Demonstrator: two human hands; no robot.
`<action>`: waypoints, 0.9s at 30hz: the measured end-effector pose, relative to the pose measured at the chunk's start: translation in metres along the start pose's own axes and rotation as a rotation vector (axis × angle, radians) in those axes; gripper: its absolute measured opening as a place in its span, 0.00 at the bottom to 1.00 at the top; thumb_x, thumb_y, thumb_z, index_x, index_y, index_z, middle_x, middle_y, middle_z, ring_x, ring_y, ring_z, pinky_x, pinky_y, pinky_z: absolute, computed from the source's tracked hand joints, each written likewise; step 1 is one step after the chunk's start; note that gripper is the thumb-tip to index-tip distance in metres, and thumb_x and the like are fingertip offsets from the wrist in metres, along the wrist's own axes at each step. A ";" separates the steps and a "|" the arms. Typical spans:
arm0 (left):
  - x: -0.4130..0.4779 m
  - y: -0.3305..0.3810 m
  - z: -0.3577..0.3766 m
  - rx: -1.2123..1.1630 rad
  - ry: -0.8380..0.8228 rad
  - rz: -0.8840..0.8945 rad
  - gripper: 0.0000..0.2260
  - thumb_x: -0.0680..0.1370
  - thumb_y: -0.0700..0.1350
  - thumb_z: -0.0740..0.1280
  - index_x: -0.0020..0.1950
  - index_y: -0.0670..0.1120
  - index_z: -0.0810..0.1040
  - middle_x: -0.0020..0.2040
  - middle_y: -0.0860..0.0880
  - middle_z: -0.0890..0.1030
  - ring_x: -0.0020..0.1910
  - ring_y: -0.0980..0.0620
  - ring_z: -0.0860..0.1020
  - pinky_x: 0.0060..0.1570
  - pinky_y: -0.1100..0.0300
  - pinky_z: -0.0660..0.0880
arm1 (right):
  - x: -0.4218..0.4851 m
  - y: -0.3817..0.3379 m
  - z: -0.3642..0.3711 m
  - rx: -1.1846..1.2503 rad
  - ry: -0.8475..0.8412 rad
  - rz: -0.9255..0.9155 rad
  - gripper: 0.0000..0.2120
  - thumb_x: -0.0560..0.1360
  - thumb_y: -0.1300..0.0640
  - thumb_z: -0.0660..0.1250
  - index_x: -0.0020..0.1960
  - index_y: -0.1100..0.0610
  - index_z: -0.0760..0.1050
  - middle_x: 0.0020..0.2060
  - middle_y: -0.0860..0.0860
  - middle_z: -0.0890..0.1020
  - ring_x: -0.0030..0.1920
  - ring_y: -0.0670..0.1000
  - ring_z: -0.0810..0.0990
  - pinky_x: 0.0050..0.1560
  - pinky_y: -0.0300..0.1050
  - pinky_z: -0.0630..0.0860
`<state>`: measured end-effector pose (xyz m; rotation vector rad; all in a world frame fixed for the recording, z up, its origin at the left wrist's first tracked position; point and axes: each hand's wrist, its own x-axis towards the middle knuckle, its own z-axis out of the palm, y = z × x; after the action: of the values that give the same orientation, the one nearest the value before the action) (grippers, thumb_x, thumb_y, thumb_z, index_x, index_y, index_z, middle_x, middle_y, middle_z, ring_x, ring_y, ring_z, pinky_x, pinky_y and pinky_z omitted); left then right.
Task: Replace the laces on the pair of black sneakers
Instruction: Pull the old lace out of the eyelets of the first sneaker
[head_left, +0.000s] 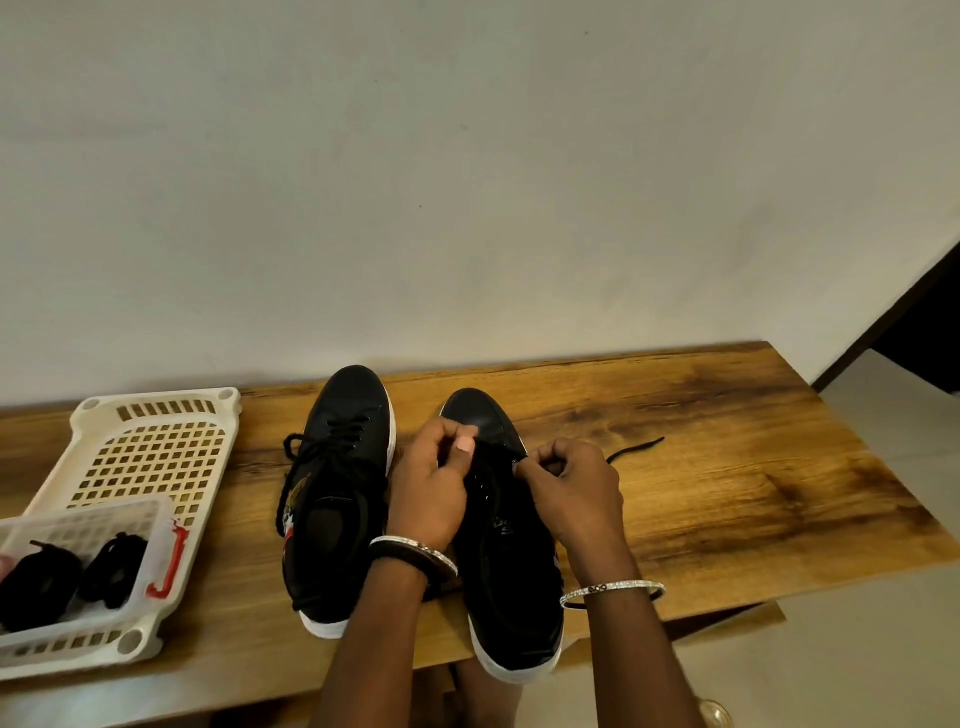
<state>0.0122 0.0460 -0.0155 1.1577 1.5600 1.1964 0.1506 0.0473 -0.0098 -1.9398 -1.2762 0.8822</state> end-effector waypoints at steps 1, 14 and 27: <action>0.000 0.004 -0.001 -0.206 -0.042 -0.081 0.07 0.83 0.42 0.60 0.47 0.46 0.75 0.48 0.50 0.85 0.49 0.49 0.83 0.49 0.50 0.79 | 0.000 0.000 0.000 0.001 0.000 0.003 0.05 0.73 0.54 0.72 0.39 0.49 0.81 0.35 0.44 0.83 0.40 0.45 0.82 0.43 0.46 0.79; -0.004 0.000 -0.004 0.762 -0.009 0.220 0.07 0.79 0.54 0.67 0.55 0.56 0.79 0.55 0.55 0.76 0.54 0.53 0.76 0.50 0.55 0.76 | 0.001 0.001 -0.001 -0.004 0.017 0.007 0.05 0.73 0.52 0.72 0.40 0.49 0.81 0.35 0.44 0.83 0.39 0.46 0.82 0.45 0.49 0.80; -0.003 0.013 0.004 -0.487 -0.095 -0.174 0.08 0.84 0.40 0.59 0.46 0.44 0.74 0.46 0.48 0.86 0.49 0.46 0.83 0.54 0.47 0.78 | 0.002 0.003 0.000 0.014 0.003 0.013 0.04 0.74 0.53 0.72 0.40 0.49 0.81 0.36 0.44 0.83 0.40 0.47 0.82 0.45 0.49 0.79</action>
<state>0.0188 0.0454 -0.0038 0.7327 1.1797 1.2894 0.1529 0.0483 -0.0120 -1.9402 -1.2539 0.8922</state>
